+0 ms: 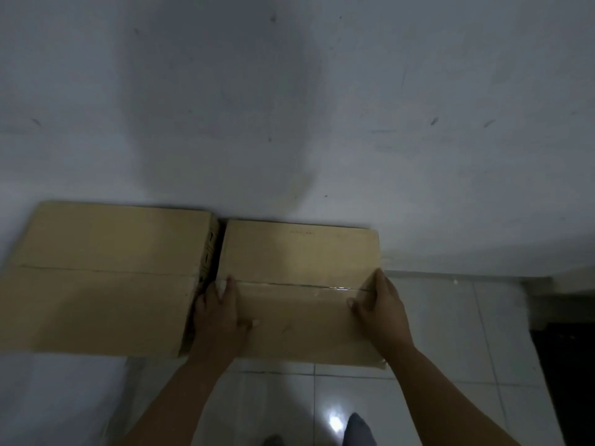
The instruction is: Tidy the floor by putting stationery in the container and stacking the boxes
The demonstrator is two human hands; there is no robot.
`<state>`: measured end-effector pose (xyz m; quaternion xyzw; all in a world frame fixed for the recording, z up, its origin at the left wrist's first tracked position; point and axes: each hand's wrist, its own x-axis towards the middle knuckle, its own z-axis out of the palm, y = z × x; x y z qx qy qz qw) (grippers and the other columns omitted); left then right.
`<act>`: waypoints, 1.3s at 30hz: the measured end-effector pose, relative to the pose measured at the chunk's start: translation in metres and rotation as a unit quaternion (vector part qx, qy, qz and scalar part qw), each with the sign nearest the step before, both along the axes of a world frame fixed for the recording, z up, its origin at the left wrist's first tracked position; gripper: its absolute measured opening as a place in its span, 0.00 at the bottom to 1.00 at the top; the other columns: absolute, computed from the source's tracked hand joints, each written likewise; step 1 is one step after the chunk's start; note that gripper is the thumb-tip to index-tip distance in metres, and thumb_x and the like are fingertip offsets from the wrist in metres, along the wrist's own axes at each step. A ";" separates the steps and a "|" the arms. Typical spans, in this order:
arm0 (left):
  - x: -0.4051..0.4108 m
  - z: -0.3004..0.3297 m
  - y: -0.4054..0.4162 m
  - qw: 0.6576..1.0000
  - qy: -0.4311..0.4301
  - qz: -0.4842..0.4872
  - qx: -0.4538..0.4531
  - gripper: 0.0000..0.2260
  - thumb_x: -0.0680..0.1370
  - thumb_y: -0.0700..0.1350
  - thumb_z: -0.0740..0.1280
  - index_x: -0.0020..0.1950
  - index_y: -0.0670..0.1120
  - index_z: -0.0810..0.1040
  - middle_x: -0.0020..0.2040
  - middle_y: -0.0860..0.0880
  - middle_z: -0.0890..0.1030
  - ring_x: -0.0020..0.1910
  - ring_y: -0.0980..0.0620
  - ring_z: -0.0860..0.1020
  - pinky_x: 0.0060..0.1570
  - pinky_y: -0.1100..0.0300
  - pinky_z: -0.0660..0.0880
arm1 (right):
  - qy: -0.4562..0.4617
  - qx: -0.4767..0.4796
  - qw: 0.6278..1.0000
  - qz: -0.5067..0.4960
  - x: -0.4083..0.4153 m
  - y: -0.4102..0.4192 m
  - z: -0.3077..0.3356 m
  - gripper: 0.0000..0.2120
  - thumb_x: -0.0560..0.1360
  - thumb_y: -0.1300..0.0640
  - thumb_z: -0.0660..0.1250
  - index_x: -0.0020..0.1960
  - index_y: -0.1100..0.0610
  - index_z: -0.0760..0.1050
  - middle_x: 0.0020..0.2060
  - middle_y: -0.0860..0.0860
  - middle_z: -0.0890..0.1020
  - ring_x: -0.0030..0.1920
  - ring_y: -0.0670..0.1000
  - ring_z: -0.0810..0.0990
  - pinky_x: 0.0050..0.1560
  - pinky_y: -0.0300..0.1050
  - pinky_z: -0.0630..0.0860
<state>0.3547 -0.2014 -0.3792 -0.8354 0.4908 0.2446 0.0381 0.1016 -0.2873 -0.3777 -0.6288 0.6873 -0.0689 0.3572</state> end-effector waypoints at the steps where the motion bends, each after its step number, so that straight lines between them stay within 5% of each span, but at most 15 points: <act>1: 0.000 0.000 0.002 1.000 -0.001 0.006 -0.003 0.43 0.73 0.59 0.67 0.78 0.47 0.46 0.77 0.42 0.52 0.74 0.40 0.55 0.71 0.51 0.54 | 0.000 0.001 1.000 0.006 0.002 0.000 0.000 0.39 0.74 0.51 0.69 0.77 0.58 0.51 0.74 0.55 0.61 0.72 0.56 0.63 0.70 0.47 0.62; 11: -0.005 -0.007 0.009 0.999 0.043 0.024 -0.022 0.32 0.80 0.51 0.59 0.78 0.45 0.46 0.76 0.37 0.37 0.76 0.36 0.44 0.73 0.50 0.50 | 0.005 0.013 1.000 0.024 0.015 -0.008 -0.002 0.40 0.75 0.53 0.67 0.77 0.59 0.47 0.74 0.56 0.57 0.70 0.58 0.66 0.66 0.50 0.67; 15: 0.016 -0.012 0.013 0.997 0.064 -0.017 -0.046 0.34 0.78 0.56 0.61 0.78 0.47 0.48 0.76 0.42 0.34 0.77 0.40 0.41 0.74 0.51 0.49 | -0.013 0.021 1.000 0.012 0.018 -0.007 -0.004 0.40 0.76 0.54 0.67 0.77 0.58 0.45 0.74 0.55 0.57 0.71 0.57 0.64 0.68 0.50 0.65; 19: 0.019 -0.008 0.013 0.996 0.069 -0.027 -0.050 0.54 0.61 0.80 0.35 0.77 0.47 0.50 0.77 0.41 0.38 0.77 0.40 0.41 0.75 0.49 0.49 | -0.023 0.031 0.999 0.005 0.016 -0.007 -0.006 0.39 0.76 0.54 0.66 0.77 0.57 0.44 0.75 0.53 0.56 0.72 0.57 0.62 0.70 0.51 0.63; 24: 0.012 -0.004 0.013 0.997 0.037 -0.055 -0.037 0.57 0.59 0.77 0.25 0.77 0.44 0.51 0.76 0.36 0.40 0.75 0.39 0.35 0.75 0.49 0.43 | -0.017 0.049 0.998 0.018 0.014 -0.006 -0.006 0.40 0.77 0.53 0.65 0.77 0.58 0.42 0.76 0.54 0.53 0.73 0.57 0.60 0.71 0.53 0.61; 28: 0.008 -0.002 0.009 0.997 -0.020 -0.079 0.000 0.36 0.78 0.65 0.45 0.76 0.40 0.54 0.74 0.35 0.39 0.76 0.34 0.42 0.75 0.43 0.50 | -0.011 0.058 0.998 0.020 0.016 -0.004 -0.006 0.40 0.78 0.53 0.63 0.77 0.58 0.39 0.77 0.54 0.45 0.76 0.57 0.54 0.73 0.51 0.57; 31: 0.010 0.000 0.004 0.994 -0.042 -0.100 -0.008 0.45 0.75 0.67 0.33 0.70 0.35 0.67 0.71 0.28 0.62 0.70 0.27 0.60 0.66 0.35 0.63 | -0.014 0.050 0.999 0.016 0.020 -0.001 -0.007 0.39 0.78 0.53 0.62 0.77 0.58 0.38 0.77 0.54 0.41 0.77 0.57 0.50 0.73 0.50 0.54; 33: 0.013 -0.004 0.004 0.992 -0.044 -0.114 0.005 0.46 0.73 0.69 0.32 0.73 0.36 0.62 0.74 0.32 0.57 0.74 0.31 0.53 0.71 0.39 0.55 | -0.022 0.047 0.999 0.010 0.022 0.000 -0.010 0.39 0.79 0.53 0.62 0.77 0.57 0.38 0.77 0.53 0.40 0.77 0.56 0.49 0.74 0.50 0.53; 36: 0.018 -0.021 0.008 0.993 -0.061 -0.105 0.013 0.35 0.79 0.62 0.50 0.77 0.40 0.49 0.78 0.38 0.44 0.77 0.38 0.42 0.74 0.44 0.44 | -0.038 0.051 0.998 0.009 0.019 0.000 -0.013 0.39 0.79 0.53 0.61 0.77 0.57 0.37 0.77 0.52 0.38 0.77 0.55 0.48 0.74 0.50 0.51; 39: 0.018 -0.023 0.008 0.992 -0.063 -0.105 0.003 0.35 0.79 0.60 0.55 0.77 0.42 0.46 0.78 0.40 0.42 0.77 0.42 0.40 0.74 0.47 0.41 | -0.024 0.056 0.998 0.023 0.018 -0.001 -0.011 0.38 0.79 0.51 0.60 0.77 0.57 0.37 0.77 0.53 0.37 0.77 0.56 0.47 0.74 0.51 0.52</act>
